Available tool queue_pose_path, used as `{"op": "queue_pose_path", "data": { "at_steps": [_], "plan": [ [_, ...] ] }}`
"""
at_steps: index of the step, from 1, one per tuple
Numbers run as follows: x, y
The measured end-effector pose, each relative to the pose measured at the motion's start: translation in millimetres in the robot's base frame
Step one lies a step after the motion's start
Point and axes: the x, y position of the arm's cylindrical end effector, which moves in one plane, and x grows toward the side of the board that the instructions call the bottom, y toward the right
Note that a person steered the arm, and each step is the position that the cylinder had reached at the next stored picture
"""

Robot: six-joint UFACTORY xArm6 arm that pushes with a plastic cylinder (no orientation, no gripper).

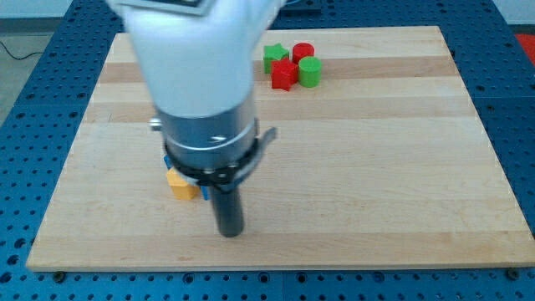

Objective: Push the blue cube towards center of the board

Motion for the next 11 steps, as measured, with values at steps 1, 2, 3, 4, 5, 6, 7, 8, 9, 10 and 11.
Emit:
{"op": "queue_pose_path", "data": {
  "at_steps": [1,2,3,4,5,6,7,8,9,10,11],
  "plan": [
    [-12.9,-14.9],
    [-21.4,-20.8],
    [-21.4,-39.8],
    [-37.7,-44.8],
    [-54.6,-48.1],
    [-56.5,-37.6],
    [-56.6,11.2],
    [-67.8,49.5],
    [-62.5,51.4],
    [-29.1,57.2],
    [-29.4,85.5]
  ]
}}
